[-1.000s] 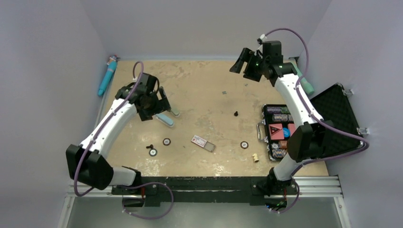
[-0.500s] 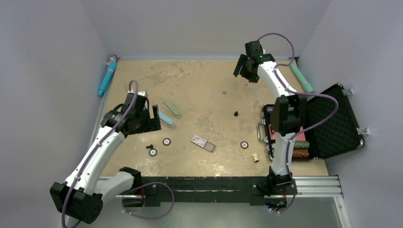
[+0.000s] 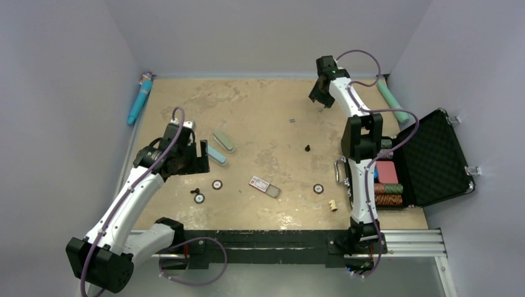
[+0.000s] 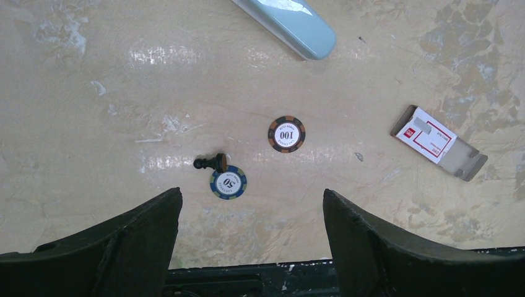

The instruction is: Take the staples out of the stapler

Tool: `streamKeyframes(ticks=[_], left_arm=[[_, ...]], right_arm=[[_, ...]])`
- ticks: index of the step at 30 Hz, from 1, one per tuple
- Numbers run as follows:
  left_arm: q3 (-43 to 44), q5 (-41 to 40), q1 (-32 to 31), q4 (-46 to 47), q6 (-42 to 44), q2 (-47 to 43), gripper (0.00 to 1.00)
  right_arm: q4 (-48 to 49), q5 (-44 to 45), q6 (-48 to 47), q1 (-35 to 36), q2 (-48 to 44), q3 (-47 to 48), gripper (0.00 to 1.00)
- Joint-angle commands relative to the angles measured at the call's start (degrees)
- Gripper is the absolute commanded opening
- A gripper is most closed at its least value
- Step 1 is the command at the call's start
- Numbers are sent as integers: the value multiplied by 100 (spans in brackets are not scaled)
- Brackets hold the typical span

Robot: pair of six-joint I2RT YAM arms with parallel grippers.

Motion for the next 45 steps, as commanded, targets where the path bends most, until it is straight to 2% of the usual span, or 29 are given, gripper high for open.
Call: streamKeyframes(ticks=[1, 6, 24, 40, 45], left_arm=[[-20, 65, 36, 183, 154, -6, 87], [-28, 86, 33, 195, 168, -34, 87], [-49, 108, 16, 233, 166, 3, 86], [-58, 87, 18, 236, 160, -36, 85], [-71, 61, 18, 227, 142, -86, 85]], right_arm=[[93, 170, 396, -118, 87, 249, 54], [489, -14, 547, -247, 70, -10, 54], [876, -535, 739, -345, 310, -386, 47], [96, -485, 1335, -350, 661, 210, 40], [-203, -547, 1481, -358, 847, 517, 28]])
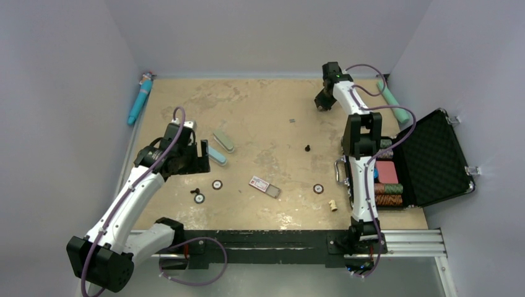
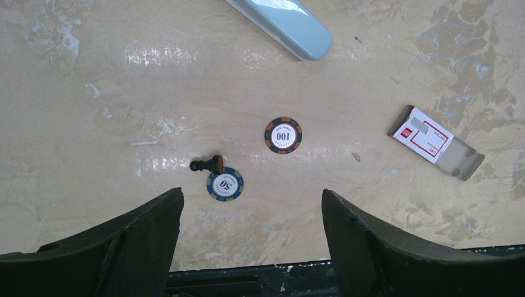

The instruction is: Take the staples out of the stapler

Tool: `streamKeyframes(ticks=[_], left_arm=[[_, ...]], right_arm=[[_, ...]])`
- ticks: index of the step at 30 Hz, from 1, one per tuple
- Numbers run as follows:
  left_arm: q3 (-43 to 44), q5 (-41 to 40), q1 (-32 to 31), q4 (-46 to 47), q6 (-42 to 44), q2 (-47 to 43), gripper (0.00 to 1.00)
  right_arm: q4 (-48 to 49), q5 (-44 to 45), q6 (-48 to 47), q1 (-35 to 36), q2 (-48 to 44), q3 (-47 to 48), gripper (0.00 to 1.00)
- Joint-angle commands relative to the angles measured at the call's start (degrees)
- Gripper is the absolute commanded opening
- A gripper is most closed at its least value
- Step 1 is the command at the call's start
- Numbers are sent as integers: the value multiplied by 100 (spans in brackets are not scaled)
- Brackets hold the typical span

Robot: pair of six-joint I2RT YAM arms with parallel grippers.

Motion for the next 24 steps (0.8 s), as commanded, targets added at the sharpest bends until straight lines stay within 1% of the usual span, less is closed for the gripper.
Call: streamKeyframes(ticks=[1, 4, 9, 14, 17, 24], left_arm=[[-47, -26, 23, 142, 111, -135, 85], [-50, -73, 22, 139, 94, -186, 85], [-59, -128, 18, 139, 76, -219, 85], [-56, -120, 23, 139, 83, -193, 85], [-47, -107, 23, 139, 83, -167, 85], [-38, -59, 23, 142, 111, -90, 85]], right_arm=[[-578, -33, 307, 7, 263, 556, 26], [-714, -64, 291, 0, 332, 658, 17], [-620, -112, 191, 2, 141, 247, 1], [-465, -149, 35, 5, -92, -183, 0], [-265, -185, -111, 7, -385, -537, 0], [34, -662, -477, 35, -1039, -975, 0]])
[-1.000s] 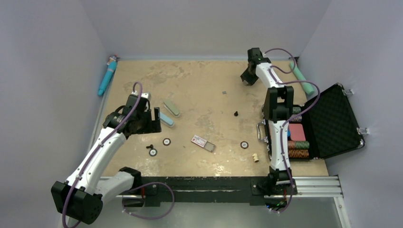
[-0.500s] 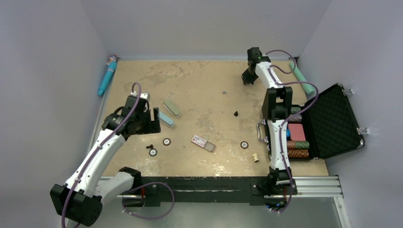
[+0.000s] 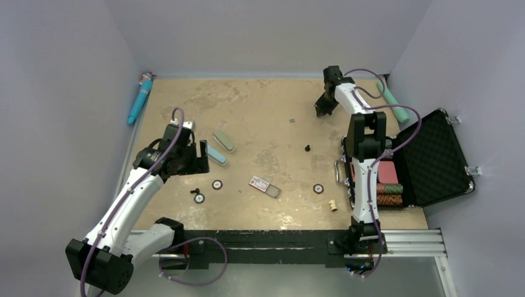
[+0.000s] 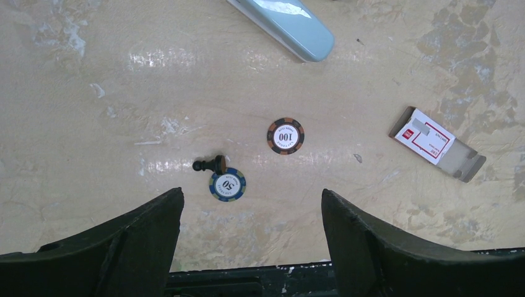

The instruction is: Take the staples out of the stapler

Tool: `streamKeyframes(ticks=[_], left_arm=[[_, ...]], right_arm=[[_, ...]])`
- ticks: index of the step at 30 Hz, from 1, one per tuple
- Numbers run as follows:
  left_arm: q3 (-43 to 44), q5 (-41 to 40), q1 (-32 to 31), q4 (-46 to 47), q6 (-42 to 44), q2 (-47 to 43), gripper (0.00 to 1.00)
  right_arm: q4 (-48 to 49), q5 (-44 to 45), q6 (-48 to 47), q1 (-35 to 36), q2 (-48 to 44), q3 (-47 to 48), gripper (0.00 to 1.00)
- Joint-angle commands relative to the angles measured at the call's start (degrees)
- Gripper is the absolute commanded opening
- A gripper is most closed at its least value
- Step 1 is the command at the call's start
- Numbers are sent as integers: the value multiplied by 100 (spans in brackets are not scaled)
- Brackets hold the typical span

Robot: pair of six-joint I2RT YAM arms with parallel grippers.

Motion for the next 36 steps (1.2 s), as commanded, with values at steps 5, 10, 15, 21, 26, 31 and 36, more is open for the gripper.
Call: streamKeyframes(ticks=[5, 10, 15, 21, 26, 31, 36], left_arm=[[4, 31, 18, 170, 131, 86, 85], [-6, 61, 18, 174, 148, 67, 85], [-26, 94, 16, 205, 153, 30, 85], [-83, 274, 16, 293, 210, -55, 88], [-79, 195, 16, 262, 176, -50, 97], [-80, 194, 9, 248, 173, -33, 100], [-64, 243, -1, 232, 191, 42, 100]], right_arm=[[311, -517, -501, 93, -1180, -667, 0], [688, -685, -643, 177, -1926, -1554, 0], [931, -1024, -725, 282, -2609, -2256, 0], [1012, -1173, -854, 356, -3297, -2681, 0], [1062, -1415, -1064, 495, -3808, -2949, 0], [1205, -1703, -1290, 765, -4313, -3339, 0], [1336, -1910, -1661, 1175, -4679, -3613, 0]])
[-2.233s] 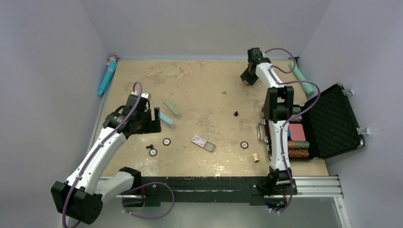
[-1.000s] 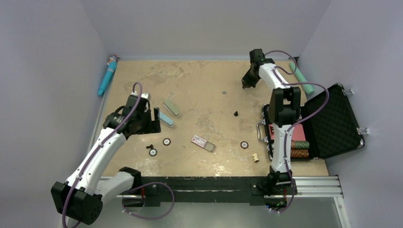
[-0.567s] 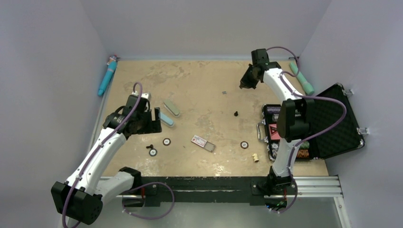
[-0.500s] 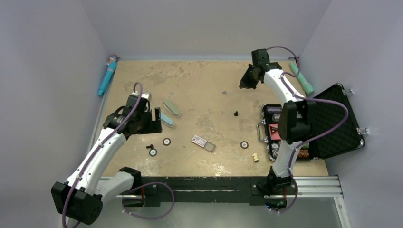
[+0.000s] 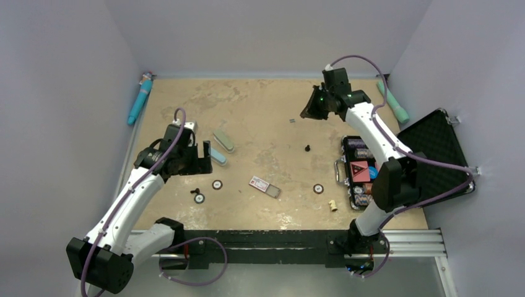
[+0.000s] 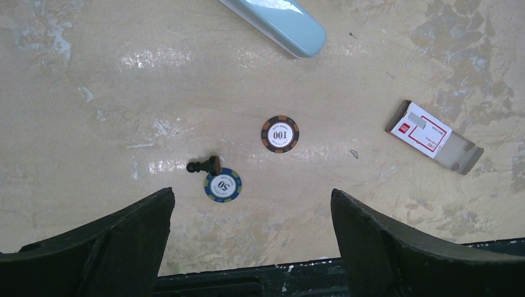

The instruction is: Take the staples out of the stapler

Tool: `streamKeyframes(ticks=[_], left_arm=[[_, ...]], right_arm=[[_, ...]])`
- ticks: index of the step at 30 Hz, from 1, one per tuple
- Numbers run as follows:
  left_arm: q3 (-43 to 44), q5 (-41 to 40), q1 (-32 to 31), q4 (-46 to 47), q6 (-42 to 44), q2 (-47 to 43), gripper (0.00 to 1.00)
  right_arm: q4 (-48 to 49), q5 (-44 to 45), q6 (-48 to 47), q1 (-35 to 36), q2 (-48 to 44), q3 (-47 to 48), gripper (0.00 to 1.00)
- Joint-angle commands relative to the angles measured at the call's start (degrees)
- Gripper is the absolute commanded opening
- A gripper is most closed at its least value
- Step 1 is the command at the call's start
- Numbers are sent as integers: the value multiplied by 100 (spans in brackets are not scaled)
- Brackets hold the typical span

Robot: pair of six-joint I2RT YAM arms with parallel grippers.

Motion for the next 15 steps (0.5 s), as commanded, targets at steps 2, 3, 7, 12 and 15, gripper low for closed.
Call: streamKeyframes(ticks=[2, 3, 7, 12, 15], left_arm=[[1, 93, -2, 157, 106, 25, 100], [6, 108, -2, 148, 103, 38, 99], [10, 131, -18, 125, 112, 62, 97], [5, 116, -37, 133, 112, 78, 96], [20, 114, -37, 124, 112, 114, 95]], right_arm=[[294, -424, -595, 435, -481, -277, 0], [316, -489, -679, 501, -543, -355, 0], [535, -875, -928, 725, -750, -897, 0], [900, -1297, -1027, 966, -969, -1539, 0], [818, -1446, -1195, 1218, -938, -1680, 0]])
